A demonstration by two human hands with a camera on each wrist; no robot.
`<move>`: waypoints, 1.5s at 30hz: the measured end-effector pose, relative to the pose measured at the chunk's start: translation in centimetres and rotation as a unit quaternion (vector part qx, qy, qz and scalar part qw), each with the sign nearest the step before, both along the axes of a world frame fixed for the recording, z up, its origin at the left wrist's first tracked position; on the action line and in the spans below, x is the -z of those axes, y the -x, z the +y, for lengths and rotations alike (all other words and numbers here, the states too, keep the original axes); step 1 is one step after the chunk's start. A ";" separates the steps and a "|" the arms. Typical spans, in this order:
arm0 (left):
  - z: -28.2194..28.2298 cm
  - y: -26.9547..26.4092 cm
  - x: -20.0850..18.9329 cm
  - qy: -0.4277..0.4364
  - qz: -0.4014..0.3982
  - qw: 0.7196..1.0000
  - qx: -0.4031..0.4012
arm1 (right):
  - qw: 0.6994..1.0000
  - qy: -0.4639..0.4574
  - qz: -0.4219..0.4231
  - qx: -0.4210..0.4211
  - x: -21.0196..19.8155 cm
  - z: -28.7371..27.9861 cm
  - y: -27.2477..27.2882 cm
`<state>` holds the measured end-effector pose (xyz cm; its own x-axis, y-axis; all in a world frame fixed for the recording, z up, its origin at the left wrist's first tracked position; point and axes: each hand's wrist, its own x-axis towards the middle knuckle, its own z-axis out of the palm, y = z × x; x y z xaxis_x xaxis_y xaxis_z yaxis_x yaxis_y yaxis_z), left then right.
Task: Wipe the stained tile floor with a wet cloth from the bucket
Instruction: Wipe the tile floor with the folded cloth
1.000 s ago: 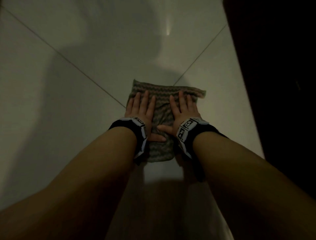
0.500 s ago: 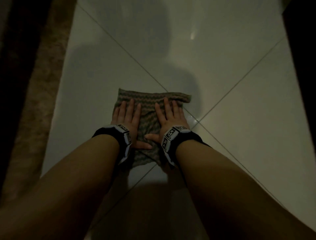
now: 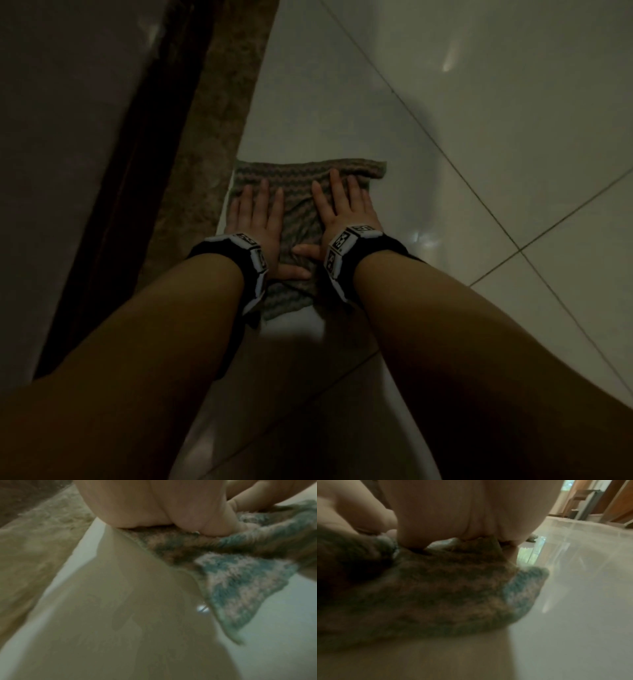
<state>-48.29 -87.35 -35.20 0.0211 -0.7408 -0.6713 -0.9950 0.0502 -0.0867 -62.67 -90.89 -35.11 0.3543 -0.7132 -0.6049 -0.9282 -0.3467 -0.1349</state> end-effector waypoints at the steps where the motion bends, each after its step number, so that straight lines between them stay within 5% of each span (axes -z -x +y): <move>1: 0.2 -0.1 0.0 0.001 0.004 1.000 -0.004 | 1.000 0.000 0.001 -0.001 0.0 0.0 -0.1; 31: 17.2 -1.5 0.6 -0.017 -0.048 0.999 -0.011 | 0.999 -0.012 0.007 -0.051 0.2 18.1 -1.4; 45: 24.2 5.6 0.9 -0.012 -0.015 0.998 -0.061 | 0.998 -0.044 -0.002 -0.043 -0.1 24.8 4.9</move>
